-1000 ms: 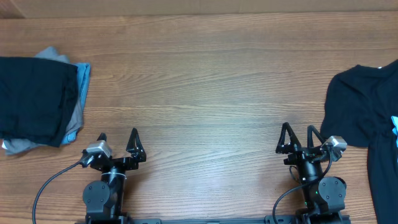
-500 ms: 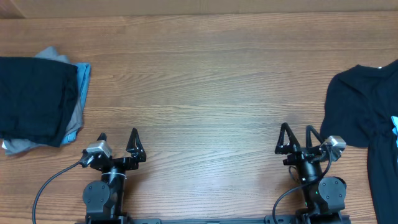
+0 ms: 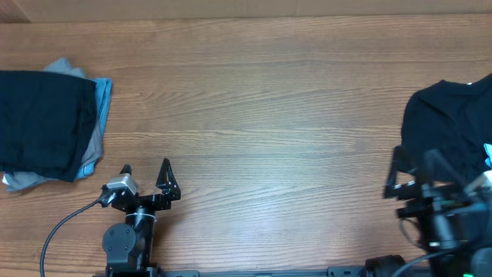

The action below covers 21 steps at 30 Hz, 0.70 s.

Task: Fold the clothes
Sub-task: 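Reach the right gripper into the right clothes pile and grasp light-blue shirt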

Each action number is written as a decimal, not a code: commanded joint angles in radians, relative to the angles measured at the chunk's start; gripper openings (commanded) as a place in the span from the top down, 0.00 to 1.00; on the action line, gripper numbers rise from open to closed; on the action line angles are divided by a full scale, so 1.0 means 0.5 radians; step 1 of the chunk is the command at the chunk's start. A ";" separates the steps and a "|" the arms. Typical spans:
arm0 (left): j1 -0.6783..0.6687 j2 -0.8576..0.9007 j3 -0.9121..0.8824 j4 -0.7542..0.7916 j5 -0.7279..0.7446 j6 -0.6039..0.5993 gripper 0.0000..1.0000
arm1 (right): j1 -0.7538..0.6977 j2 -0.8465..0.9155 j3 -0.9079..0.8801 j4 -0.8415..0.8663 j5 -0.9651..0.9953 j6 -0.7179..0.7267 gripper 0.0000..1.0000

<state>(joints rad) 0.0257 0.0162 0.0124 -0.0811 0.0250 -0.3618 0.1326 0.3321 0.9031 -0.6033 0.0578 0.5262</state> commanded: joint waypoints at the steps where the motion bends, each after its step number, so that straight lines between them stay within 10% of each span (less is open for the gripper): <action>1: -0.015 -0.023 -0.012 0.006 -0.019 0.051 0.00 | 0.002 0.491 0.567 -0.261 0.293 -0.282 0.00; 13: -0.015 -0.023 -0.012 0.006 -0.019 0.051 0.00 | -0.124 2.017 2.481 -1.526 0.424 -0.563 0.00; 21: -0.015 -0.023 -0.012 0.006 -0.019 0.051 0.00 | -0.742 2.670 2.791 -1.864 0.372 -0.582 0.00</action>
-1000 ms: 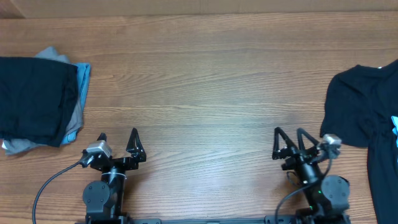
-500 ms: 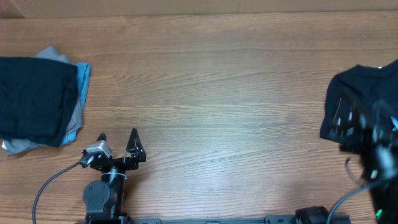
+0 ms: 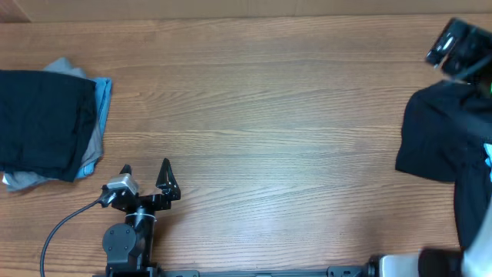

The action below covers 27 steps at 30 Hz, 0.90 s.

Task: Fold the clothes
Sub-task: 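Reach the right gripper into the right clothes pile and grasp light-blue shirt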

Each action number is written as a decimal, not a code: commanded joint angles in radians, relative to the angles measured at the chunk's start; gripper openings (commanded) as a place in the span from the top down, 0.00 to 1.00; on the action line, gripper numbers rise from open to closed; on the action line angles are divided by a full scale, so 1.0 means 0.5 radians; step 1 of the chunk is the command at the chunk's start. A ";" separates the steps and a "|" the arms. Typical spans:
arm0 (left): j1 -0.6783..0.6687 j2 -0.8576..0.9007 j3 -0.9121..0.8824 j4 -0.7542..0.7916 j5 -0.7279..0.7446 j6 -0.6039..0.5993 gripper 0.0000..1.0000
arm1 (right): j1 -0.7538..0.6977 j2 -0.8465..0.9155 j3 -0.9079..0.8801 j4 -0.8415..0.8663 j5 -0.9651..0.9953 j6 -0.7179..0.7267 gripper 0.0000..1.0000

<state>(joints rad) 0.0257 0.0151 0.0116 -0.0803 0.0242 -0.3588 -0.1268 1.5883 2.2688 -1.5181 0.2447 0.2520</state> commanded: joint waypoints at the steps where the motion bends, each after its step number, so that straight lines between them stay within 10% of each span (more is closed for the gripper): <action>1: -0.015 -0.021 -0.011 0.005 -0.018 0.045 0.00 | -0.323 0.226 0.060 -0.048 -0.043 -0.033 0.00; 18: -0.015 -0.021 -0.011 0.005 -0.018 0.045 0.00 | -1.292 0.469 0.051 0.050 -0.390 0.450 0.00; 27: -0.015 -0.021 -0.011 0.005 -0.018 0.045 0.00 | -1.494 0.777 -0.133 0.069 -0.366 0.455 0.41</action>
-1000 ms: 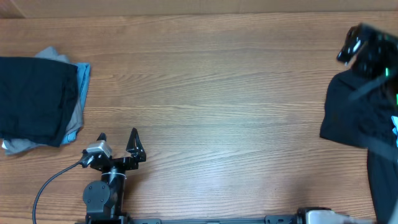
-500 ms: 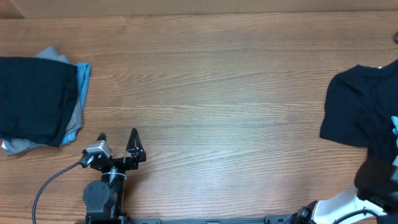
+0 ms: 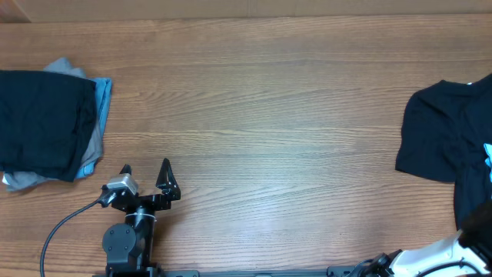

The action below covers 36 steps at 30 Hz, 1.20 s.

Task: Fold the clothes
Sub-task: 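Reach the right gripper into the right clothes pile and grasp light-blue shirt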

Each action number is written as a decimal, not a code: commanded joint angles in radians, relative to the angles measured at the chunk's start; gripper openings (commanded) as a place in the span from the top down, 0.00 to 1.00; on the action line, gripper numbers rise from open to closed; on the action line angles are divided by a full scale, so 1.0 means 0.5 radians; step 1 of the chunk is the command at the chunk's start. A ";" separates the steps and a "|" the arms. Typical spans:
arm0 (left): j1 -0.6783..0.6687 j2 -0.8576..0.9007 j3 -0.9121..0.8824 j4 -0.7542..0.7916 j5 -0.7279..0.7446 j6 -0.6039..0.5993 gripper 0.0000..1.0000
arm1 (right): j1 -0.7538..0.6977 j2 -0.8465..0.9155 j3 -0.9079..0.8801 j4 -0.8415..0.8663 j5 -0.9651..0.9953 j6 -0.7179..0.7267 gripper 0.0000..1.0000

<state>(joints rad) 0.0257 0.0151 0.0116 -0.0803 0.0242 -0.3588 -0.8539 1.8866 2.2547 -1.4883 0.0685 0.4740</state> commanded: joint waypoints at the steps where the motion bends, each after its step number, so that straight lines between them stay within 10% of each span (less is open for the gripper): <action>1: -0.015 -0.021 -0.011 0.005 -0.018 0.045 0.00 | -0.043 0.224 -0.128 0.012 -0.011 0.011 0.41; 36: -0.015 -0.021 -0.011 0.005 -0.017 0.045 0.00 | -0.043 0.871 -0.624 0.588 0.138 0.021 0.32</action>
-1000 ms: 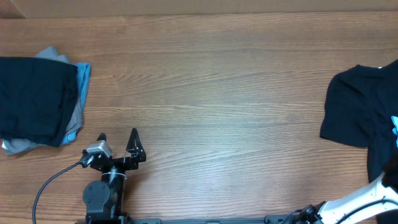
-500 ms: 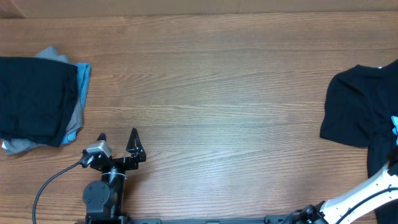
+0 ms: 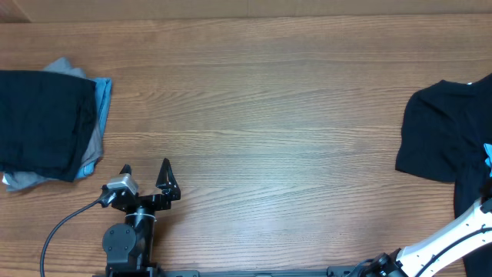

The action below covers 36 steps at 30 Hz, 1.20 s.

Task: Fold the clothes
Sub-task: 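Reach the right gripper into the right clothes pile and grasp light-blue shirt, then lift the light-blue shirt with the right gripper and pull it to center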

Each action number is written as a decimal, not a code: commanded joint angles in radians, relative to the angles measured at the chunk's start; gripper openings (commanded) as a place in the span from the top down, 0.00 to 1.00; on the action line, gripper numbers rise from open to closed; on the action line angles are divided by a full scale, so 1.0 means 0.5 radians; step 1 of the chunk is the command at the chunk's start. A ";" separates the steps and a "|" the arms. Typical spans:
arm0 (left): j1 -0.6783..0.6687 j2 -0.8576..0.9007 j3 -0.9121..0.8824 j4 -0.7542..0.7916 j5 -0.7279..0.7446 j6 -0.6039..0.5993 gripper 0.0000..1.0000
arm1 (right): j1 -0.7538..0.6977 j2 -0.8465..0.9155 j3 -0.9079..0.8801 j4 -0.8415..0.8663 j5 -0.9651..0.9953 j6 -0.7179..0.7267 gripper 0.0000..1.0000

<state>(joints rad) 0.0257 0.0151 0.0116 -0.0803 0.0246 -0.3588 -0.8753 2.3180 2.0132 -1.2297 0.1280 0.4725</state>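
Note:
A black garment (image 3: 442, 135) lies crumpled at the table's right edge and runs out of the frame; a bit of light blue print shows at its right side. My left gripper (image 3: 145, 168) rests near the front left of the table, open and empty, far from that garment. Of the right arm only a white link (image 3: 450, 245) shows at the bottom right corner; its gripper is out of view.
A stack of folded clothes (image 3: 46, 123) sits at the left edge, black on top with blue and grey beneath. A black cable (image 3: 65, 223) curls from the left arm's base. The wooden table (image 3: 269, 115) spans the view.
The right arm's white link now reaches higher along the bottom right corner. The black garment, the left gripper and the folded stack are unchanged.
The right gripper first stood over the black garment's lower left part. Then it was at the table's far right corner, and the garment's outline had shifted slightly. After that the gripper was out of view, as now. The left arm never moved.

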 commanded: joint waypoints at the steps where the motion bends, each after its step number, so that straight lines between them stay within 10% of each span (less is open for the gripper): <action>1: -0.015 -0.021 -0.011 0.005 -0.018 0.045 0.00 | -0.001 0.008 -0.182 0.103 0.019 0.023 0.32; 4: -0.015 -0.021 -0.011 0.005 -0.018 0.045 0.00 | -0.001 0.008 -0.258 0.171 0.019 0.023 0.38; 9: -0.015 -0.021 -0.011 0.005 -0.018 0.045 0.00 | -0.001 0.008 -0.254 0.183 0.016 0.023 0.87; 12: -0.015 -0.021 -0.011 0.005 -0.018 0.045 0.00 | -0.001 0.007 -0.252 0.163 0.005 0.022 0.96; 36: -0.015 -0.021 -0.011 0.005 -0.018 0.045 0.00 | 0.024 -0.350 1.195 -0.849 -0.092 0.054 0.96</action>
<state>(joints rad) 0.0257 0.0151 0.0116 -0.0803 0.0242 -0.3588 -0.8764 2.2810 2.5011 -1.6451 0.1223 0.4847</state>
